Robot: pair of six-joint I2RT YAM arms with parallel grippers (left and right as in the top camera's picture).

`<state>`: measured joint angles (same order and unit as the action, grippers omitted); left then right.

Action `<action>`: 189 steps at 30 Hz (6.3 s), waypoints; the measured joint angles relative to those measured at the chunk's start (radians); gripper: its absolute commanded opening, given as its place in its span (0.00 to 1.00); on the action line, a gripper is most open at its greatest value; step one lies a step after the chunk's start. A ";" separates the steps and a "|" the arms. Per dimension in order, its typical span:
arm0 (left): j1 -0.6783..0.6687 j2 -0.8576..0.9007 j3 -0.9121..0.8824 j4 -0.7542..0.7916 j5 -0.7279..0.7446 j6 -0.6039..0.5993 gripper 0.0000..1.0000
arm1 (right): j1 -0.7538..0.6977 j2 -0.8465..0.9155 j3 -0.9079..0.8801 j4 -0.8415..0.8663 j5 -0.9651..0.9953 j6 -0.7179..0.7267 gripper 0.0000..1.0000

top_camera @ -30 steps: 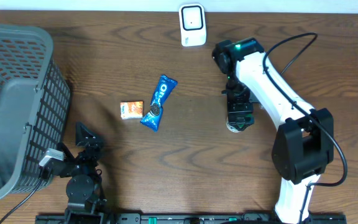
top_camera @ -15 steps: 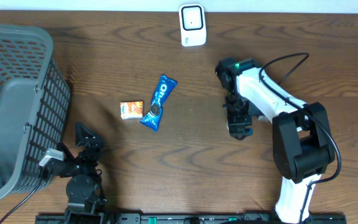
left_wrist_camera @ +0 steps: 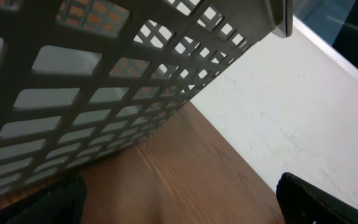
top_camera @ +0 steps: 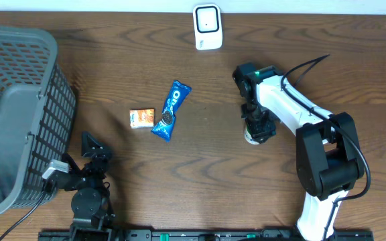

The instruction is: Scan the item barcode

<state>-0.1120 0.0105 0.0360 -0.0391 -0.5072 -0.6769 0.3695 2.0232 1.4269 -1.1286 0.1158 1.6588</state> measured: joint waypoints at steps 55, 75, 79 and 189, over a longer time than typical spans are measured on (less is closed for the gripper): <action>0.000 0.000 0.000 0.000 0.000 0.000 0.98 | -0.021 -0.014 0.422 0.870 0.075 -1.276 0.45; 0.000 0.000 0.000 0.000 0.000 0.000 0.98 | 0.022 0.373 0.409 1.469 0.190 -1.423 0.53; 0.000 0.000 0.000 0.000 0.000 0.000 0.98 | 0.049 0.386 0.409 1.470 0.215 -1.436 0.52; 0.000 0.000 0.000 -0.001 0.000 0.000 0.98 | 0.468 -0.110 0.121 0.446 -0.166 -1.110 0.99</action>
<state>-0.1120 0.0105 0.0364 -0.0399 -0.5068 -0.6773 0.8379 1.9129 1.5482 -0.6827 -0.0505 0.5484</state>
